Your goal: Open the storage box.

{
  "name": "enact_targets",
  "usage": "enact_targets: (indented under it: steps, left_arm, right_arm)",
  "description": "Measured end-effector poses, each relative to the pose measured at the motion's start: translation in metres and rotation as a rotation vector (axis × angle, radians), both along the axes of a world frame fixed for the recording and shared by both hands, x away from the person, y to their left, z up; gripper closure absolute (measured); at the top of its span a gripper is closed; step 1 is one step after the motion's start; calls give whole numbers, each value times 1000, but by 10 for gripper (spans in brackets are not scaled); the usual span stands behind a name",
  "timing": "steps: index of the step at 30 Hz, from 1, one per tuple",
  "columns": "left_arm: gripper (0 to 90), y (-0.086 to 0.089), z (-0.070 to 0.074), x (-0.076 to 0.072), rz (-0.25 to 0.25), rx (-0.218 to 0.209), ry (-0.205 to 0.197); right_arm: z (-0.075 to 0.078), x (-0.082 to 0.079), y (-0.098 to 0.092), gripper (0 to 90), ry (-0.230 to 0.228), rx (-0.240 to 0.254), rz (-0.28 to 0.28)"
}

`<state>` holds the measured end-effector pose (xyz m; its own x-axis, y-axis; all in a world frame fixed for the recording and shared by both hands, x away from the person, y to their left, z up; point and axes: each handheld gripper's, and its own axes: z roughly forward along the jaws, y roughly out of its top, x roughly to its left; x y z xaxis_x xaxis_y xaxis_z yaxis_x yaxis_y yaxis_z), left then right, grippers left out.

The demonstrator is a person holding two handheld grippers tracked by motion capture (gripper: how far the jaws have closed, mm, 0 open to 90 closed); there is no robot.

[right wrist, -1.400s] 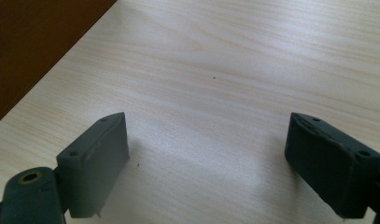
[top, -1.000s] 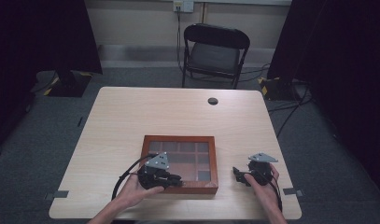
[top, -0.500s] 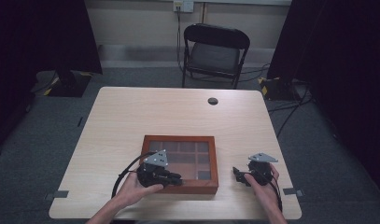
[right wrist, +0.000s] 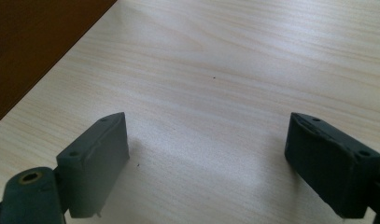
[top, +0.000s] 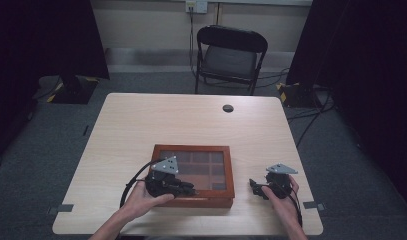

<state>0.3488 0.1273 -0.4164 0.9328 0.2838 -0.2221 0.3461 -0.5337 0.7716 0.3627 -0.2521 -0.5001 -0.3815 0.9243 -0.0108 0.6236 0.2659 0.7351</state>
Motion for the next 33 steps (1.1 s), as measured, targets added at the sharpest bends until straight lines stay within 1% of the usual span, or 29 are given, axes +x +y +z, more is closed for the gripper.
enact_targets:
  steps: [4,11,12,14,15,16,18,27,30,33]
  left_arm:
    - [809,1,4,1,2,-7,-2]
    - [809,2,6,2,3,-5,0]
    - [809,2,7,2,3,1,0]
    - [809,2,10,3,3,-2,-4]
    - [809,2,12,3,3,-12,-4]
    - [809,3,14,4,4,-10,-7]
    - [808,3,17,5,6,-25,-2]
    - [808,3,24,7,9,-21,4]
    - [808,3,26,9,10,-28,2]
    - [807,3,29,10,16,-32,10]
  right_arm:
    - [0,0,0,128,0,0,1]
    - [0,0,0,128,-1,0,1]
    - [0,0,0,128,0,0,1]
    - [0,0,0,129,0,0,1]
    - [0,0,0,128,-1,0,1]
    - [0,0,0,128,0,0,0]
    - [0,0,0,128,-1,0,1]
    - [0,0,0,128,0,0,1]
    - [0,0,0,129,0,0,0]
    - [0,0,0,128,0,-1,1]
